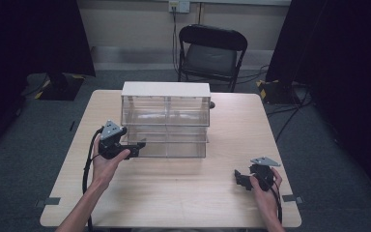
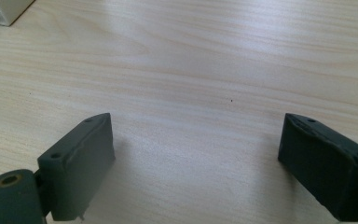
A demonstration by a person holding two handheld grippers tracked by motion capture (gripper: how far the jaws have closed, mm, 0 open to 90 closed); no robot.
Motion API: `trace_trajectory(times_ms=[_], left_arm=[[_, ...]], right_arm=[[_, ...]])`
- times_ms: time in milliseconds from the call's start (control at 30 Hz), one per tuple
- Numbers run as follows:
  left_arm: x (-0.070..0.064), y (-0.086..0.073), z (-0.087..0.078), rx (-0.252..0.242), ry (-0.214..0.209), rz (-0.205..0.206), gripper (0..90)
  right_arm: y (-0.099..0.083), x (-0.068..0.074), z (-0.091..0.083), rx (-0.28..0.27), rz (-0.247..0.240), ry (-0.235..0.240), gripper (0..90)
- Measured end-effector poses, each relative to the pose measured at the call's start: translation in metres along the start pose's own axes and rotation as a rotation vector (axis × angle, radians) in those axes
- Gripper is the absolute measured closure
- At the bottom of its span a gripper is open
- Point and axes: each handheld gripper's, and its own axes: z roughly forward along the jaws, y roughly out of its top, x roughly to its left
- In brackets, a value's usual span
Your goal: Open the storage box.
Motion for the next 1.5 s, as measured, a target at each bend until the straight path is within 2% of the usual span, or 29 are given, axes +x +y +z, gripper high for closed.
trace_trajectory(times_ms=[233, 500, 567, 700, 733, 933, 1067, 1167, 1500], left_arm=[[0.000, 0.001, 0.002, -0.006, -0.001, -0.010, 9.9], [0.000, 0.003, 0.002, 0.003, 0.000, 0.006, 9.0], [-0.001, 0.004, 0.003, 0.001, 0.001, -0.008, 8.5], [0.001, 0.008, 0.003, 0.022, -0.005, 0.019, 6.6], [0.001, 0.008, 0.003, 0.018, -0.007, 0.010, 6.5], [0.001, 0.010, 0.004, 0.020, -0.013, 0.020, 4.4], [0.000, 0.011, 0.004, 0.009, -0.007, 0.005, 4.0], [0.000, 0.012, 0.004, 0.016, -0.001, 0.011, 3.2], [0.000, 0.013, 0.005, -0.007, -0.018, -0.007, 2.2]], right_arm=[[0.000, 0.000, 0.000, 0.000, 0.000, -0.001, 9.8], [0.000, 0.000, 0.000, 0.000, 0.000, 0.000, 9.8], [0.000, 0.000, 0.000, 0.000, 0.000, 0.000, 9.7], [0.000, 0.000, 0.000, 0.000, 0.000, 0.000, 9.7], [0.000, 0.000, 0.000, 0.000, -0.002, -0.001, 9.7], [0.000, 0.000, 0.000, 0.000, -0.001, 0.000, 9.7], [0.000, 0.000, 0.000, 0.000, -0.002, -0.001, 9.7], [0.000, 0.000, 0.000, 0.000, -0.002, -0.001, 9.7], [0.000, 0.000, 0.000, 0.000, -0.002, -0.001, 9.7]])
